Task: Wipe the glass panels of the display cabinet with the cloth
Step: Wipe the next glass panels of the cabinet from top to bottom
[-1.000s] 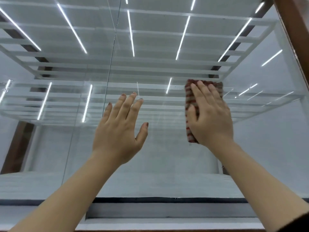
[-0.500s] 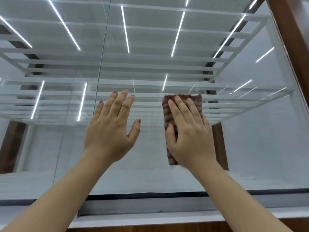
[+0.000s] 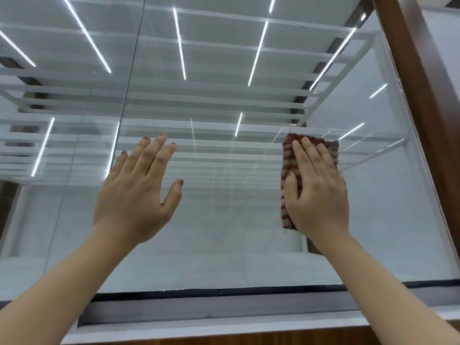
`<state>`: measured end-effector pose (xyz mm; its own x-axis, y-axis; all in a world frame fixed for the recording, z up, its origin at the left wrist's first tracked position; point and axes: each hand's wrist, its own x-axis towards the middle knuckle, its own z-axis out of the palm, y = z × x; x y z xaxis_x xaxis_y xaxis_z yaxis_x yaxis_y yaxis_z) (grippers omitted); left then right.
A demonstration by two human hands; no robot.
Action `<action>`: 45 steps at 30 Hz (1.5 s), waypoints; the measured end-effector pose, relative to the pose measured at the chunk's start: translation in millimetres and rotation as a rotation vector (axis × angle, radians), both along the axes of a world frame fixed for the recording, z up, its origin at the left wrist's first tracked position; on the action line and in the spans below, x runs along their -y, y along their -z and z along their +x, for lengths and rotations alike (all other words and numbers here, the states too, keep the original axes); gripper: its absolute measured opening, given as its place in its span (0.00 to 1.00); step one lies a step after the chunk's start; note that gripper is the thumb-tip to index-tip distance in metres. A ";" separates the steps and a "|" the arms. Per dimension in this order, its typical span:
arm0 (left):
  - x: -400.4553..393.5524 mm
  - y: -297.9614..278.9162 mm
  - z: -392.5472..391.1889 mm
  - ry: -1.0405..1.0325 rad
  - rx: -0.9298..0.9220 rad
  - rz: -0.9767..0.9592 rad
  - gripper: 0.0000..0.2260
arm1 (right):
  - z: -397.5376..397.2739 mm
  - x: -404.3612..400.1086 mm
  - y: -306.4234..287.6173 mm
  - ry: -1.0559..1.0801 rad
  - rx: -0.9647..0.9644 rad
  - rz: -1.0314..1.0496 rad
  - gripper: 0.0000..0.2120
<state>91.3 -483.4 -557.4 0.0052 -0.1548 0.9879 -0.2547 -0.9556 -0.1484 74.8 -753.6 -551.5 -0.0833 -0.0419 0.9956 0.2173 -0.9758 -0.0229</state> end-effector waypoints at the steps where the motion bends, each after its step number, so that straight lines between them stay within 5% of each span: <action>1: 0.0 0.0 -0.3 0.000 -0.001 -0.001 0.28 | 0.3 0.7 5.4 0.005 0.001 -0.002 0.28; 11: 20.2 2.1 -9.8 0.060 -0.010 -0.061 0.28 | 0.9 -1.4 39.1 0.039 -0.020 -0.022 0.27; 16: 89.7 13.3 -14.5 0.086 -0.014 0.071 0.29 | 1.2 -0.4 38.0 0.032 -0.022 -0.037 0.27; 30: 124.5 16.8 -2.2 0.139 -0.006 0.053 0.28 | -3.9 68.2 -17.5 0.006 -0.021 -0.063 0.29; 37: 125.7 16.9 -3.1 0.153 0.001 0.047 0.28 | -7.1 95.9 30.3 -0.013 0.000 0.009 0.28; 45: 125.7 17.0 -4.0 0.142 -0.010 0.043 0.28 | -3.5 53.9 24.8 -0.020 -0.019 -0.244 0.26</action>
<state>87.3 -609.1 -574.4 -0.0102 -0.1972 0.9803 -0.3883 -0.9026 -0.1856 71.4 -807.5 -576.3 -0.0658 0.1986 0.9779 0.2387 -0.9484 0.2087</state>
